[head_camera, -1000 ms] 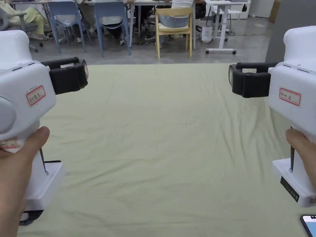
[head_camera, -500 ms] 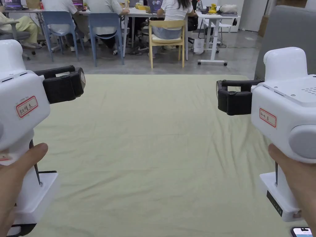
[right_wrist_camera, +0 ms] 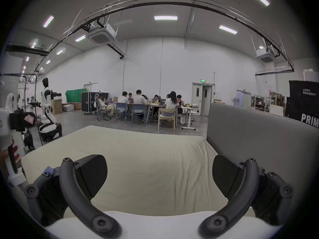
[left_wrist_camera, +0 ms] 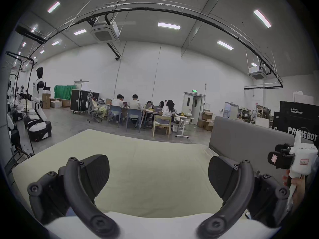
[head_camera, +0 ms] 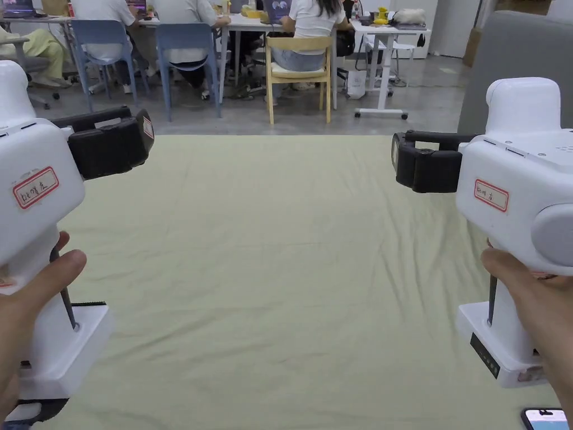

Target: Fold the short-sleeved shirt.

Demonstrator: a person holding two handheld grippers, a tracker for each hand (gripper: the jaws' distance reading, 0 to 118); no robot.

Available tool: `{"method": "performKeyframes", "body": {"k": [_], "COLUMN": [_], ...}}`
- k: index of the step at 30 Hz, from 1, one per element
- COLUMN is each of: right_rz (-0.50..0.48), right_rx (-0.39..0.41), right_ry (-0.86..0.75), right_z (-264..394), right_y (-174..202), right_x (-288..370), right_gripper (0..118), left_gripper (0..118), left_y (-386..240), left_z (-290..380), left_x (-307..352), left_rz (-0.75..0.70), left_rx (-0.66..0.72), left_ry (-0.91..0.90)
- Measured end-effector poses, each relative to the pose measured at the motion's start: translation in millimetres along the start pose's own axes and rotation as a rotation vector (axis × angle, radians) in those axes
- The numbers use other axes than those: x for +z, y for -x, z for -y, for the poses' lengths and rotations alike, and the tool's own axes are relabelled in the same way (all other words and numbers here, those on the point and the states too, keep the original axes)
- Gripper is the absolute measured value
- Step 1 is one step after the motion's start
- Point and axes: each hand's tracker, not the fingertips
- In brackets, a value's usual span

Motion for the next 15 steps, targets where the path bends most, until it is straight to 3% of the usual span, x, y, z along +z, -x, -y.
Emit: {"method": "performKeyframes", "body": {"k": [5,7,11,15], "right_rz": [0.052,0.058,0.171,0.085], "right_rx": [0.027,0.023,-0.024,-0.086], "right_ry": [0.007,-0.004,-0.017,0.022], "right_z": [-1,-1,0,-7], "right_y": [5,6,9,4], "right_x": [0,-1,-5,-8], "right_gripper": [118,118,118,118], "left_gripper": [118,118,118,118], "left_y": [-12,-12,-8,-8], "left_z": [8,9,4,5], "left_x": [-3,-4,-9,-10], "left_rz": [-0.197,-0.179,-0.102,-0.147], "left_rx": [-0.138,-0.152,-0.126,-0.146], "left_ry": [-0.028,-0.027,0.018,0.005]}}
